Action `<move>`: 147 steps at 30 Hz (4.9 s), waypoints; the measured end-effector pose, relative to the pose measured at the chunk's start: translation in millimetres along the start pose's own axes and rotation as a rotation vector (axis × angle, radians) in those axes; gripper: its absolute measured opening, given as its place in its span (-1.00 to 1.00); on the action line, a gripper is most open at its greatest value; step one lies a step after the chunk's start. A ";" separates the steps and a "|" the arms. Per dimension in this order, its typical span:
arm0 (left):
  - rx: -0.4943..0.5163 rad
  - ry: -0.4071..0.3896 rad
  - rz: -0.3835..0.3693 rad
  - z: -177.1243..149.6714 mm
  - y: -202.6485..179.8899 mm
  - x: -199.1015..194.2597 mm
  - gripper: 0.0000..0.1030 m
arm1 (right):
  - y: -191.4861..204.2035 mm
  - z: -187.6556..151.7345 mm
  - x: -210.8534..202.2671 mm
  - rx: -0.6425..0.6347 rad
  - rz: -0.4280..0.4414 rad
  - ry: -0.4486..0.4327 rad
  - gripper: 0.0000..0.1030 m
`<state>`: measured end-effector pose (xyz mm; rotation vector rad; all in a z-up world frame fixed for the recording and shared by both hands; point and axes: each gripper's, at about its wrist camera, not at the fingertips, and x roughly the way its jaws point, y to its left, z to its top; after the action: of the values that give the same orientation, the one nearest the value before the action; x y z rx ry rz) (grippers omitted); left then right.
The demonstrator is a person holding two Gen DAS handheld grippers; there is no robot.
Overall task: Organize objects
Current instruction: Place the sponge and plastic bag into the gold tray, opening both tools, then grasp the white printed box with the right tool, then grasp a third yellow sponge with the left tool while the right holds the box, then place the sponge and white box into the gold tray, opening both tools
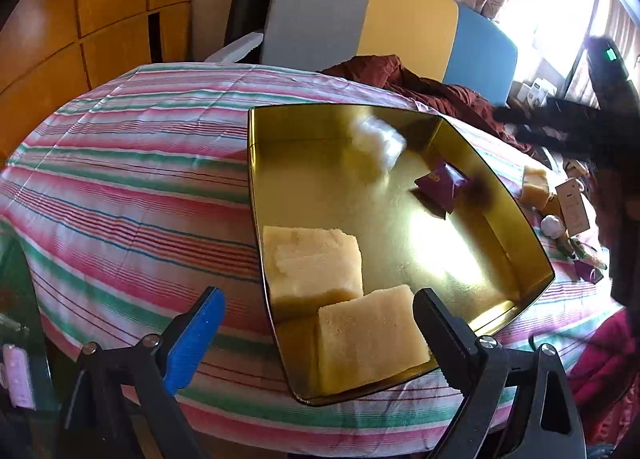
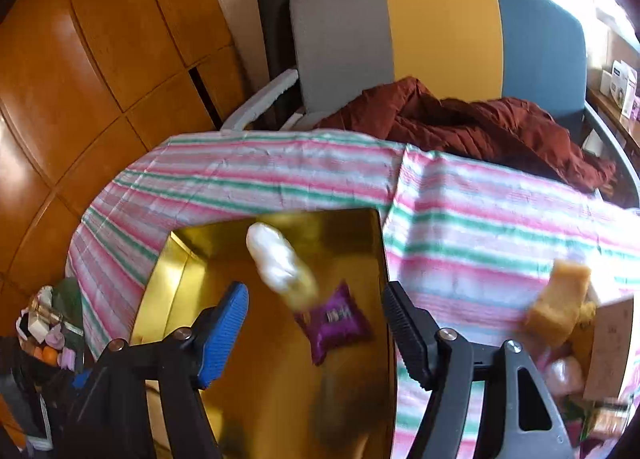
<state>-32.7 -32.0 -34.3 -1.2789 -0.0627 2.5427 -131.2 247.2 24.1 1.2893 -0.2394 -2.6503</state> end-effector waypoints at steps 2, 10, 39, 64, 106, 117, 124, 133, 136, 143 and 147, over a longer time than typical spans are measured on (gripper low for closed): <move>-0.019 -0.027 -0.010 0.4 -1.4 -6.9 0.85 | -1.5 -13.3 -5.3 -0.001 0.000 0.005 0.37; -0.044 -0.078 -0.045 6.6 -21.6 -23.4 0.86 | 3.0 -65.9 -20.4 -0.011 -0.003 0.014 0.39; -0.023 -0.129 0.154 -8.1 -54.6 -37.3 0.96 | -0.4 -119.8 -54.4 -0.054 -0.121 -0.062 0.56; -0.001 -0.011 -0.067 -6.0 -83.4 -12.4 0.96 | -152.7 -113.8 -108.6 0.225 -0.347 -0.121 0.59; 0.336 0.093 -0.291 95.7 -297.0 96.9 0.97 | -277.4 -75.5 -78.4 0.322 -0.281 -0.015 -0.01; 0.271 0.204 -0.346 118.0 -336.3 165.7 0.97 | -285.8 -75.7 -70.8 0.355 -0.271 0.014 0.02; 0.224 0.235 -0.373 132.9 -351.7 199.8 0.97 | -286.8 -75.7 -67.9 0.354 -0.270 0.025 0.03; 0.176 0.349 -0.444 130.5 -358.7 237.0 0.03 | -281.6 -74.9 -63.2 0.311 -0.291 0.028 0.00; 0.188 0.323 -0.445 125.7 -354.4 219.6 0.01 | -281.0 -73.8 -70.0 0.311 -0.276 -0.007 -0.01; 0.219 0.223 -0.470 118.1 -332.2 150.5 0.02 | -283.6 -73.9 -80.2 0.328 -0.255 -0.045 -0.01; 0.246 0.163 -0.457 107.4 -312.4 110.3 0.02 | -275.4 -72.1 -83.1 0.293 -0.238 -0.063 -0.01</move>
<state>-104.7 307.3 -2.6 -1.2074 -0.0053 1.9888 -49.9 529.3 -18.4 1.3967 -0.5320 -2.9463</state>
